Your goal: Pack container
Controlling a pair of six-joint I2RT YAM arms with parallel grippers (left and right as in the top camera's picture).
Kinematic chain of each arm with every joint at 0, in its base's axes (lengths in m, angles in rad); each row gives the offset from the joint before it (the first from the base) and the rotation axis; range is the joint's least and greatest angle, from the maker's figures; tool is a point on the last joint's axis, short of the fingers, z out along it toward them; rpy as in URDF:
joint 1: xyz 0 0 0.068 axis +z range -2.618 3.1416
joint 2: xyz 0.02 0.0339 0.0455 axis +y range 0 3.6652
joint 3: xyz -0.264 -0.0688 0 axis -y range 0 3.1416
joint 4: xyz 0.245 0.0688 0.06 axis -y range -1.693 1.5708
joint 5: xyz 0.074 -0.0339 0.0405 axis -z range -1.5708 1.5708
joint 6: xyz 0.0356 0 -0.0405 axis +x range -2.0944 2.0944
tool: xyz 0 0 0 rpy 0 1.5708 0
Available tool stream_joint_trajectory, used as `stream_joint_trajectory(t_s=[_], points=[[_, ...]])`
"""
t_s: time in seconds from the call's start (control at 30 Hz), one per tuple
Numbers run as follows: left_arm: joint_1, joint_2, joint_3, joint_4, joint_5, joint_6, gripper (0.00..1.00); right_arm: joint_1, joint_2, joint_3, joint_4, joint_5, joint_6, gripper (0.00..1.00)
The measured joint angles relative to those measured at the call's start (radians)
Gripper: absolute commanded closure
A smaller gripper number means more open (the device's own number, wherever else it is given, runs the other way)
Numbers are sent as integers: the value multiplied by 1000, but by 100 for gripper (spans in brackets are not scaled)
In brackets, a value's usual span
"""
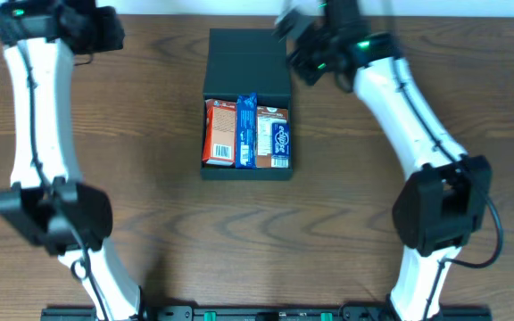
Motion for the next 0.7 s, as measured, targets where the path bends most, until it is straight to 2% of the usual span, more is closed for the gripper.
stream_joint_trajectory(t_s=[0.1, 0.27, 0.7], points=[[-23, 137, 0, 52, 94, -78, 94, -63, 42, 0, 32, -88, 137, 99], [-54, 312, -3, 69, 180, -170, 94, -81, 160, 0, 26, -189, 250, 99], [-137, 385, -5, 142, 261, -369, 94, -90, 327, -1, 57, -282, 388, 99]])
